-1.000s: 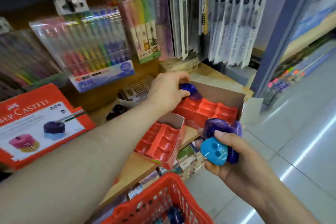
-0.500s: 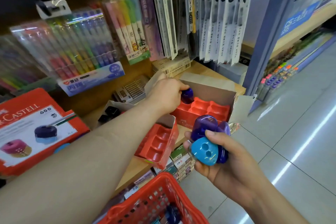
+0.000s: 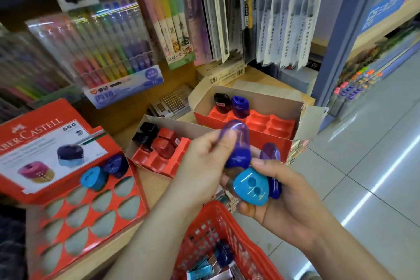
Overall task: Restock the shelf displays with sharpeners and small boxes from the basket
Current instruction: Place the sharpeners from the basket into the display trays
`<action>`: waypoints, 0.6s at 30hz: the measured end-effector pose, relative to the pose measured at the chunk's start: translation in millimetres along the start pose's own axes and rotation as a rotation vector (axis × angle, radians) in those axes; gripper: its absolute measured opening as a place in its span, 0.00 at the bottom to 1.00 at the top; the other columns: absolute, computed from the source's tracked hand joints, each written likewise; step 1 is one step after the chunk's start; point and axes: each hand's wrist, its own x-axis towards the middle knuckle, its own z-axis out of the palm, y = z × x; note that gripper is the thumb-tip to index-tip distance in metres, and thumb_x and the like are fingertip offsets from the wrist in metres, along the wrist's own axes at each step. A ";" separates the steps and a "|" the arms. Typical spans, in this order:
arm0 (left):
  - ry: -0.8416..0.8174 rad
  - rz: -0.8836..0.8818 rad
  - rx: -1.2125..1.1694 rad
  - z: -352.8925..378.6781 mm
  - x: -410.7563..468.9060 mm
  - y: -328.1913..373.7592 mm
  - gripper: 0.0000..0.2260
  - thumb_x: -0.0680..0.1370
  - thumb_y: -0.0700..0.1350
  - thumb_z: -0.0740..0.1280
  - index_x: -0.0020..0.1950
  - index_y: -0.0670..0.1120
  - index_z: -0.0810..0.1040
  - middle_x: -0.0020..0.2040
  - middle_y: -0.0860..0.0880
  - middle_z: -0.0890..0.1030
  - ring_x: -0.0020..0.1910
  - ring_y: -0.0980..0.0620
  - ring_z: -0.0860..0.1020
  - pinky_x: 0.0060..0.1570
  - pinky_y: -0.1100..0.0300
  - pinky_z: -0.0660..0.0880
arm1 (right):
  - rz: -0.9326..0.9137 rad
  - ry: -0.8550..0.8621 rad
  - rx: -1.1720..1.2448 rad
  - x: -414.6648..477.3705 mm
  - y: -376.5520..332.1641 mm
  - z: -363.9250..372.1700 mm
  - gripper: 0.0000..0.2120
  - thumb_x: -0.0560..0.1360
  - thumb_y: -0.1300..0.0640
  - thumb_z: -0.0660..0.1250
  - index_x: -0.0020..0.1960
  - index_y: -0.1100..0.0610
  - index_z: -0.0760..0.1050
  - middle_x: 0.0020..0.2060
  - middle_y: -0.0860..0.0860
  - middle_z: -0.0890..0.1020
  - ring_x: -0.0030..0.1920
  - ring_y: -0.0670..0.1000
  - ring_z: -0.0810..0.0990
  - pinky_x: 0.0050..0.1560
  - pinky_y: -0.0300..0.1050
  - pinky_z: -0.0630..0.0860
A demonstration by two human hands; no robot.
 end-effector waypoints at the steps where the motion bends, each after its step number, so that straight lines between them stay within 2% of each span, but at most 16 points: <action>1: 0.072 -0.032 -0.126 -0.4 -1.3 1.5 0.15 0.80 0.52 0.59 0.50 0.45 0.81 0.45 0.46 0.85 0.38 0.48 0.83 0.36 0.52 0.76 | -0.005 0.003 0.015 0.3 1.3 1.0 0.31 0.61 0.54 0.80 0.63 0.54 0.78 0.52 0.60 0.82 0.46 0.58 0.83 0.31 0.44 0.80; 4: 0.252 -0.031 -0.373 -8.9 -2.6 5.4 0.13 0.77 0.53 0.62 0.53 0.46 0.80 0.44 0.43 0.85 0.38 0.50 0.82 0.40 0.54 0.79 | -0.029 0.083 0.122 1.1 1.5 2.0 0.34 0.58 0.48 0.82 0.62 0.52 0.78 0.56 0.61 0.82 0.47 0.60 0.83 0.33 0.44 0.80; 5: 0.262 -0.008 -0.345 -12.3 -3.7 5.8 0.14 0.75 0.54 0.64 0.53 0.47 0.80 0.42 0.44 0.84 0.37 0.51 0.81 0.37 0.57 0.79 | -0.036 0.102 0.148 1.0 0.4 3.3 0.34 0.58 0.44 0.82 0.61 0.53 0.79 0.55 0.61 0.82 0.47 0.59 0.83 0.35 0.45 0.80; 7: 0.222 0.023 -0.171 -16.2 -6.2 4.9 0.14 0.72 0.56 0.66 0.51 0.50 0.82 0.36 0.48 0.81 0.31 0.55 0.77 0.28 0.64 0.74 | -0.036 0.135 0.185 1.3 -1.6 5.7 0.31 0.62 0.38 0.76 0.59 0.55 0.80 0.53 0.61 0.82 0.46 0.58 0.81 0.36 0.44 0.79; 9: 0.119 0.036 -0.013 -16.1 -9.1 3.9 0.13 0.72 0.55 0.66 0.53 0.53 0.82 0.33 0.56 0.80 0.30 0.61 0.76 0.28 0.69 0.70 | -0.021 0.159 0.193 1.9 -2.1 8.2 0.30 0.65 0.34 0.69 0.56 0.56 0.80 0.51 0.60 0.82 0.46 0.56 0.80 0.36 0.44 0.78; 11: 0.019 0.017 0.055 -16.6 -10.1 0.7 0.11 0.74 0.49 0.68 0.57 0.54 0.81 0.42 0.58 0.83 0.40 0.62 0.81 0.36 0.69 0.74 | -0.005 0.142 0.170 2.0 -1.7 10.9 0.29 0.67 0.32 0.65 0.51 0.57 0.81 0.48 0.58 0.82 0.44 0.54 0.80 0.35 0.44 0.78; 13: -0.035 -0.002 0.087 -18.4 -10.3 -3.6 0.14 0.75 0.44 0.71 0.59 0.56 0.81 0.53 0.55 0.83 0.51 0.59 0.81 0.45 0.66 0.76 | 0.017 0.120 0.097 1.9 -0.6 10.3 0.28 0.69 0.32 0.62 0.46 0.57 0.83 0.45 0.56 0.82 0.42 0.52 0.80 0.35 0.44 0.78; 14: -0.048 -0.002 0.103 -18.9 -10.2 -5.1 0.14 0.75 0.44 0.71 0.59 0.57 0.81 0.56 0.53 0.81 0.53 0.57 0.81 0.48 0.63 0.76 | 0.027 0.115 0.052 1.6 -0.2 9.3 0.28 0.70 0.32 0.62 0.46 0.56 0.83 0.43 0.56 0.82 0.41 0.52 0.80 0.34 0.44 0.78; 16: -0.054 -0.002 0.095 -18.4 -10.5 -5.1 0.13 0.75 0.46 0.67 0.58 0.58 0.82 0.59 0.52 0.77 0.51 0.53 0.81 0.51 0.55 0.77 | 0.038 0.121 -0.025 1.2 -0.4 7.6 0.27 0.69 0.34 0.63 0.49 0.57 0.82 0.41 0.57 0.83 0.39 0.53 0.82 0.31 0.44 0.80; 18: -0.057 0.004 0.068 -16.3 -9.9 -4.9 0.13 0.79 0.42 0.64 0.58 0.56 0.82 0.59 0.52 0.76 0.52 0.52 0.81 0.53 0.52 0.78 | 0.036 0.140 -0.079 0.4 -1.7 6.6 0.28 0.67 0.35 0.65 0.49 0.59 0.82 0.38 0.58 0.83 0.36 0.53 0.83 0.29 0.43 0.79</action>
